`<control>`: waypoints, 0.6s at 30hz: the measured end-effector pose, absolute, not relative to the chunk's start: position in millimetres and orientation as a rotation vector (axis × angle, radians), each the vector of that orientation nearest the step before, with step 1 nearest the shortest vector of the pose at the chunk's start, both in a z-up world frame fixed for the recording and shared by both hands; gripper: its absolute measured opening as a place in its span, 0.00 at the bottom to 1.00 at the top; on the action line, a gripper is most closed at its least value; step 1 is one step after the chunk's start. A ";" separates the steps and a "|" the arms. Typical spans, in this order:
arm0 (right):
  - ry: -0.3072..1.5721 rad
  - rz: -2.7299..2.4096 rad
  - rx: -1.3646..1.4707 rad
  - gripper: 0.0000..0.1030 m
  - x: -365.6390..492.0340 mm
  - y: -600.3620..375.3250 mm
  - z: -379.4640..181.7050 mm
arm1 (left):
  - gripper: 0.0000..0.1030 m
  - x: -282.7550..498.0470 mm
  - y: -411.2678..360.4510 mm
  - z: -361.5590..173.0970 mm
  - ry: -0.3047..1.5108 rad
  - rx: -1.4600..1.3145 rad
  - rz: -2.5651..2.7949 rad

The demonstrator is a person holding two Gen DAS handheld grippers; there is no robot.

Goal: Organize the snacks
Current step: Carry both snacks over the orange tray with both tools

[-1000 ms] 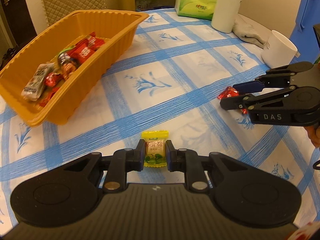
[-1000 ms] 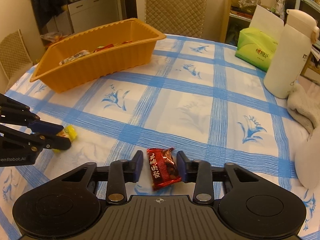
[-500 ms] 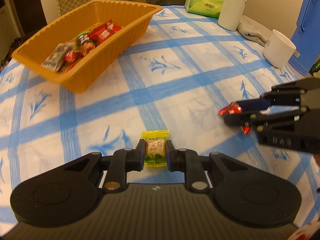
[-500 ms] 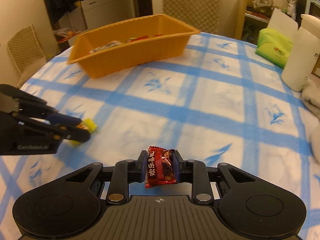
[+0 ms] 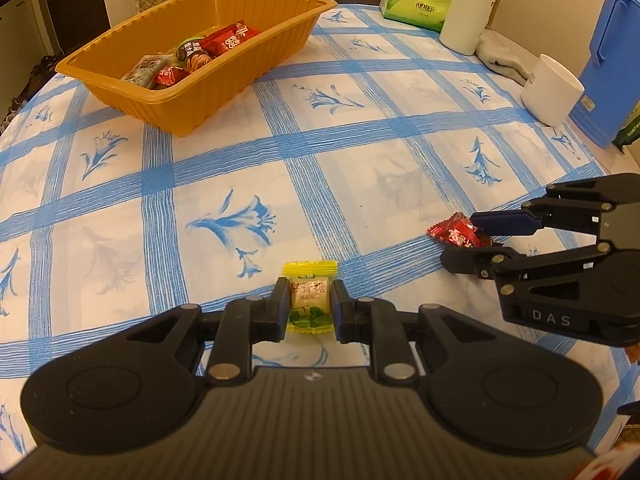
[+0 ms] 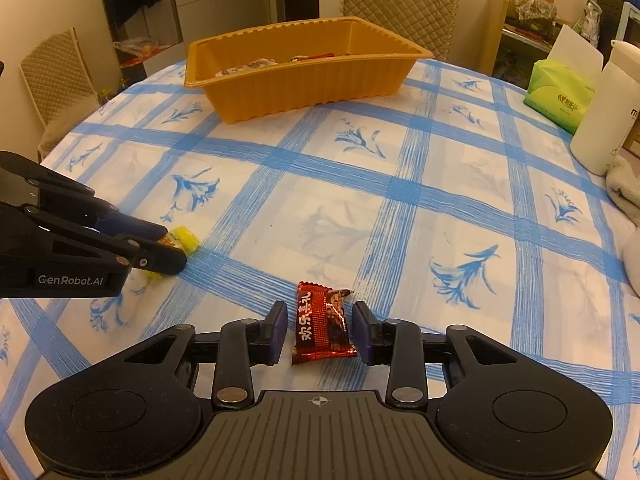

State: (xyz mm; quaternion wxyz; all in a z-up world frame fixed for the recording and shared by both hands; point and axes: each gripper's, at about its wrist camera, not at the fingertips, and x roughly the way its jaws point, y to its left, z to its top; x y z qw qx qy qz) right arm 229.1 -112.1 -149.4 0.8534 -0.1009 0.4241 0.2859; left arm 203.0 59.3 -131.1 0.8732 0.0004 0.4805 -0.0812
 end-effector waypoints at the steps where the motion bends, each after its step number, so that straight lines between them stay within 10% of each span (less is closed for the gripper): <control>1: 0.890 0.601 -0.215 0.35 228.5 -112.1 -149.8 | 0.18 203.0 59.3 -131.1 1.004 0.002 -0.172; 18: 0.885 0.616 -0.117 0.25 247.4 -108.9 -118.1 | 0.17 214.2 65.3 -97.6 0.948 -0.012 -0.218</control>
